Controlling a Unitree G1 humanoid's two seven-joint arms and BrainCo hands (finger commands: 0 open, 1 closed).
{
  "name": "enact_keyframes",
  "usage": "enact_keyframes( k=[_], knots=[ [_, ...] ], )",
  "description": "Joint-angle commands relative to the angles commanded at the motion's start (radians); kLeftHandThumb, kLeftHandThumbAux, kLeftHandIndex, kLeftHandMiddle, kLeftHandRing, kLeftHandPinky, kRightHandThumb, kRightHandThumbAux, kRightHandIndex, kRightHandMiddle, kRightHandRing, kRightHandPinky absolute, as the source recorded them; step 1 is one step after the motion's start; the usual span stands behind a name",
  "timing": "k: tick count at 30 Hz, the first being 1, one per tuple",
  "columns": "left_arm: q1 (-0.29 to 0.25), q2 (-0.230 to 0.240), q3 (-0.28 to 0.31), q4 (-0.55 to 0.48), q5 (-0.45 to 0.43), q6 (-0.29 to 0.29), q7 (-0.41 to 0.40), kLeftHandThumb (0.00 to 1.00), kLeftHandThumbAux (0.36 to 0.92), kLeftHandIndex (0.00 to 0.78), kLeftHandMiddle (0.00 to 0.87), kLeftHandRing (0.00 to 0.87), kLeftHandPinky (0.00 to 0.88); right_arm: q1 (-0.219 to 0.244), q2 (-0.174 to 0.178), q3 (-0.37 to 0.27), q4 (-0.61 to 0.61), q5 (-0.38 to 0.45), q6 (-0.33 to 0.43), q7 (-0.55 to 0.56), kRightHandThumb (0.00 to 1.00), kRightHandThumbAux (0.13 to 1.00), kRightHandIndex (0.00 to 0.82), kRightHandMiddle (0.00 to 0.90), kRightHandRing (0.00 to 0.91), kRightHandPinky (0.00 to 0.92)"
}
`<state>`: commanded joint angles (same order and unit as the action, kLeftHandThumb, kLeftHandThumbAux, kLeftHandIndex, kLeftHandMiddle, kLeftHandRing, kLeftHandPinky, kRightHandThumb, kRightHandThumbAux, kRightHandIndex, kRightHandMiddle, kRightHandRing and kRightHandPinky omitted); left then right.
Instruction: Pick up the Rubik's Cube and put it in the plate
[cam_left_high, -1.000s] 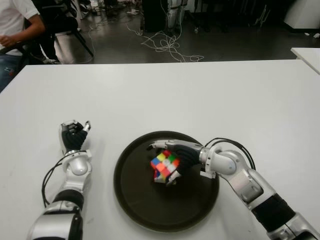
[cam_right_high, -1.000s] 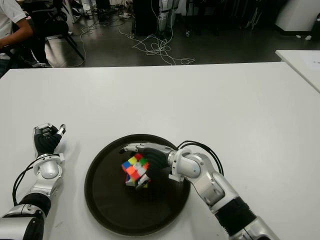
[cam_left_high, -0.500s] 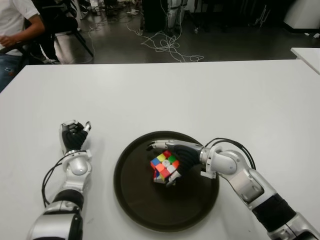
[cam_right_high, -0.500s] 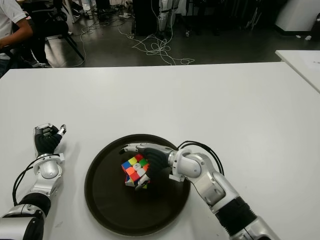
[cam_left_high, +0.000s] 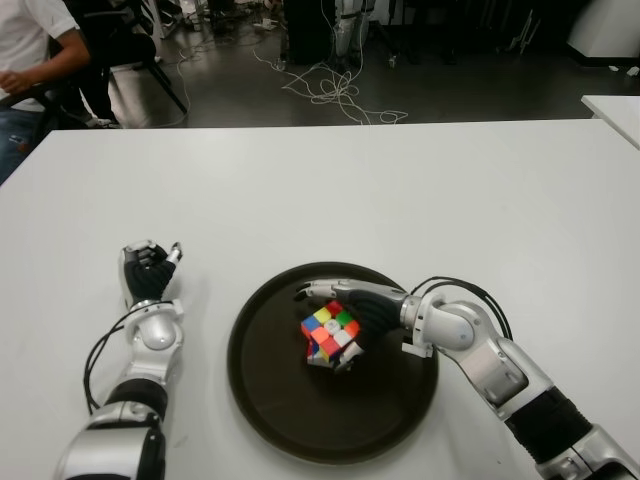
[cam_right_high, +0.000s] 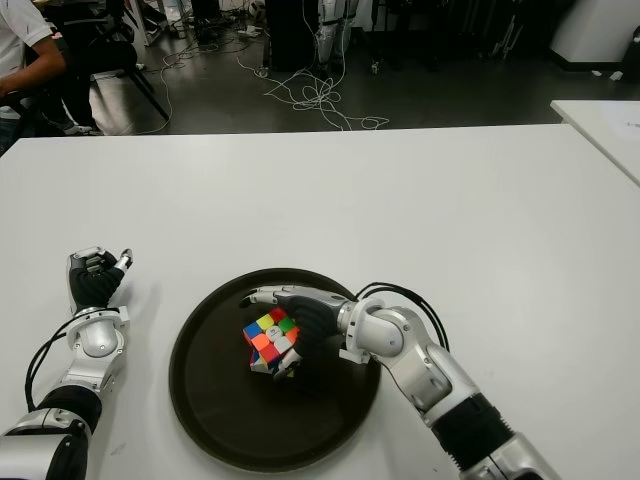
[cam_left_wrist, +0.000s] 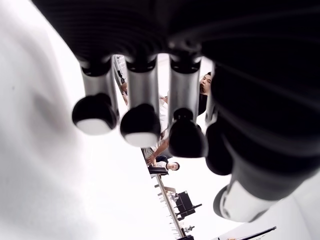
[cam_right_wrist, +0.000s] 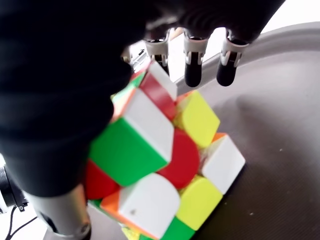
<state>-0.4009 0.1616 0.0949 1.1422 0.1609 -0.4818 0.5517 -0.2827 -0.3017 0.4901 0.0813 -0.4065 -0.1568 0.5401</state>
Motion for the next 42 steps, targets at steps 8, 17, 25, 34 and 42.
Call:
enact_keyframes(
  k=[8, 17, 25, 34, 42],
  knots=[
    [0.001, 0.000, 0.000, -0.001, 0.000, -0.008, 0.000, 0.340, 0.790, 0.744, 0.864, 0.865, 0.871, 0.015, 0.009, -0.017, -0.003, -0.014, 0.004, -0.056, 0.000, 0.796, 0.000, 0.000, 0.000, 0.000],
    [-0.002, 0.004, 0.000, 0.011, 0.002, -0.008, 0.004, 0.351, 0.784, 0.724, 0.854, 0.860, 0.866, 0.020, -0.051, -0.168, 0.022, 0.040, -0.109, -0.177, 0.000, 0.797, 0.000, 0.000, 0.000, 0.007],
    [-0.008, 0.013, 0.000, 0.031, 0.006, -0.016, 0.006, 0.367, 0.773, 0.699, 0.845, 0.853, 0.857, 0.038, -0.033, -0.304, 0.018, 0.046, -0.172, -0.371, 0.000, 0.816, 0.000, 0.000, 0.000, 0.002],
    [-0.012, 0.015, 0.005, 0.036, -0.001, -0.029, -0.002, 0.372, 0.768, 0.716, 0.853, 0.860, 0.869, 0.072, -0.052, -0.401, 0.200, 0.010, -0.316, -0.610, 0.000, 0.768, 0.000, 0.000, 0.000, 0.000],
    [-0.019, 0.023, 0.012, 0.045, -0.009, -0.023, -0.013, 0.379, 0.767, 0.712, 0.855, 0.864, 0.871, 0.090, -0.044, -0.462, 0.250, 0.037, -0.393, -0.716, 0.000, 0.801, 0.003, 0.033, 0.018, 0.047]
  ],
)
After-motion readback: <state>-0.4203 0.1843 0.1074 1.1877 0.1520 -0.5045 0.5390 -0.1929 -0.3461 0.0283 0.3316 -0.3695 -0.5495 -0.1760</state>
